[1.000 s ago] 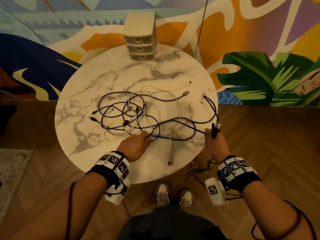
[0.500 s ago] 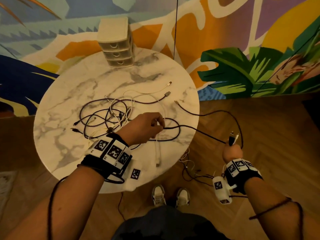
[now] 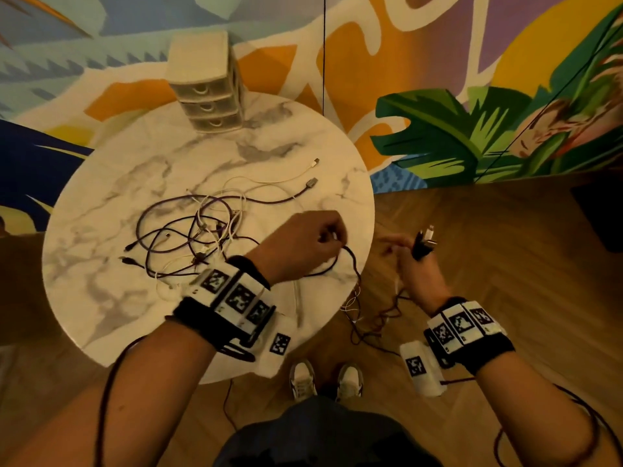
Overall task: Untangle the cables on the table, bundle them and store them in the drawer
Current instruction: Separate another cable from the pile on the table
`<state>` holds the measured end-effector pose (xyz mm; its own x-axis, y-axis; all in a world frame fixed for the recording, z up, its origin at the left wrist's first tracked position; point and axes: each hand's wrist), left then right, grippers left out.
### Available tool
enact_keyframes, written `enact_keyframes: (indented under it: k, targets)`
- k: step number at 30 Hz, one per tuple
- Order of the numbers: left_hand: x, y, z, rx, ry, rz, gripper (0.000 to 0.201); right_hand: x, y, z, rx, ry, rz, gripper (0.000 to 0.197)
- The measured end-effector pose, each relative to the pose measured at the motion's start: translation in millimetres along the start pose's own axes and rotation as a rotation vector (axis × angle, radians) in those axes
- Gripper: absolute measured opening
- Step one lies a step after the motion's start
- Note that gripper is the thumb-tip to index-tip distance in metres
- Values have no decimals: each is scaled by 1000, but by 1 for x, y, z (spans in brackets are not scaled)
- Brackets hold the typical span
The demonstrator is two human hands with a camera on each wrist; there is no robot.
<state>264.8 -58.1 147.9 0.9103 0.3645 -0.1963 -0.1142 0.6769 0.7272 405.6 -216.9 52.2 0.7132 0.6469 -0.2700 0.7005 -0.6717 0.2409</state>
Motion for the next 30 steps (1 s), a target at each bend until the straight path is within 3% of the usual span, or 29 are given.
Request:
enact_keyframes:
  k: [3, 6, 9, 16, 21, 22, 24, 30]
  targets:
    - [9, -19, 18, 34, -65, -17, 5, -16, -16, -31, 124, 82, -257, 27]
    - [13, -18, 28, -72, -45, 18, 4, -28, -22, -38, 185, 98, -399, 24]
    - [8, -17, 30, -272, -30, 17, 4, -33, -25, -38, 193, 87, -372, 31]
    - [2, -32, 36, -50, -164, -44, 21, -38, -21, -47, 67, 110, -340, 42]
    - [0, -31, 45, -13, -218, -102, 25, -44, -19, -54, 99, 86, -368, 28]
    - [-1, -33, 46, 3, -226, -100, 27, -46, -16, -57, 62, 55, -379, 22]
    - [-2, -37, 47, 52, -233, -76, 30, -50, -12, -57, -68, 19, -344, 28]
    - [-2, -43, 48, 129, -254, -32, 23, -48, -18, -57, -59, 224, -313, 15]
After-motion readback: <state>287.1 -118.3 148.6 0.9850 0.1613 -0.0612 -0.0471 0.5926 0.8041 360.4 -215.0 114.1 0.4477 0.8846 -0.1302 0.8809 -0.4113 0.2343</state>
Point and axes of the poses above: each hand's wrist, its own x-axis towards the middle knuckle, its own y-axis out of the back of the hand, z = x × y, and after that the axes turned 6 degrees about x, right-handed
